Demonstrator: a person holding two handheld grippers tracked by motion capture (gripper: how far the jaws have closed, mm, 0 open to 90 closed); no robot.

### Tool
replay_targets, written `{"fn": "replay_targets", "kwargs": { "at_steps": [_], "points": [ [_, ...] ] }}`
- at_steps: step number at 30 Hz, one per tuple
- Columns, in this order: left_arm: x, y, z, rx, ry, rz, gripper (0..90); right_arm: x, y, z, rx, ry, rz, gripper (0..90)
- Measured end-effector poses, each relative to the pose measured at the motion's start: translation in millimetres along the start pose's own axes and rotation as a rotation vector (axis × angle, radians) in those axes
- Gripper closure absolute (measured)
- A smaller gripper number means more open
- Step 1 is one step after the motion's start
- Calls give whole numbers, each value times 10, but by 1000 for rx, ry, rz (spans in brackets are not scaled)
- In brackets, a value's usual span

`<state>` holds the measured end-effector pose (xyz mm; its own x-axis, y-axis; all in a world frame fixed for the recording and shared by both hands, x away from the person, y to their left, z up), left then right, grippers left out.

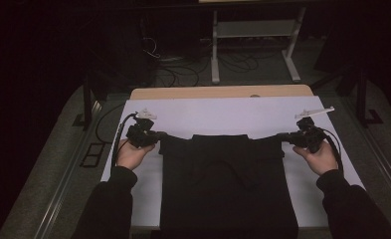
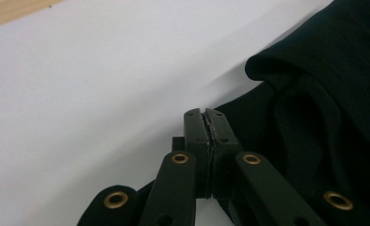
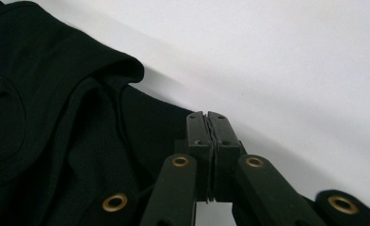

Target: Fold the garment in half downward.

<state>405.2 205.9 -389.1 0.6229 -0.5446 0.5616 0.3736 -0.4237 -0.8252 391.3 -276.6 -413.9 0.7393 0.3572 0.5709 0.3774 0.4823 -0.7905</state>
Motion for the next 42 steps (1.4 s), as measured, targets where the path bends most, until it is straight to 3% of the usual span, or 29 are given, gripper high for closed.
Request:
{"fn": "replay_targets", "kwargs": {
  "at_steps": [6, 15, 21, 31, 42],
  "points": [
    [156, 1, 59, 6, 0, 4, 880, 85, 19, -47, -19, -5, 11, 875],
    [309, 65, 189, 16, -13, -12, 879, 204, 94, -159, -25, 26, 3, 875],
    [374, 112, 270, 21, -27, -11, 879, 259, 116, -233, -27, 50, -5, 875],
    [425, 119, 334, 40, -52, -34, 879, 438, 96, -231, -67, 15, 0, 875],
    [482, 53, 387, 50, -66, -65, 879, 595, 88, -288, -72, 35, -22, 875]
  ]
}}
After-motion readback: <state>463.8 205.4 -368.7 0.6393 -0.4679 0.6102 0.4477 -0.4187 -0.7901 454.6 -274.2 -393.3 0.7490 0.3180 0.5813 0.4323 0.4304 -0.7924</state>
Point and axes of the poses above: each handheld gripper's, and its own axes: y roughly forward along the jaws, x roughly out of its top, z roughly to its left, the point moved 2 cm from there along y, roughly forward along the jaws, and after that the axes turned 9 degrees about z, right-handed, at the moved point
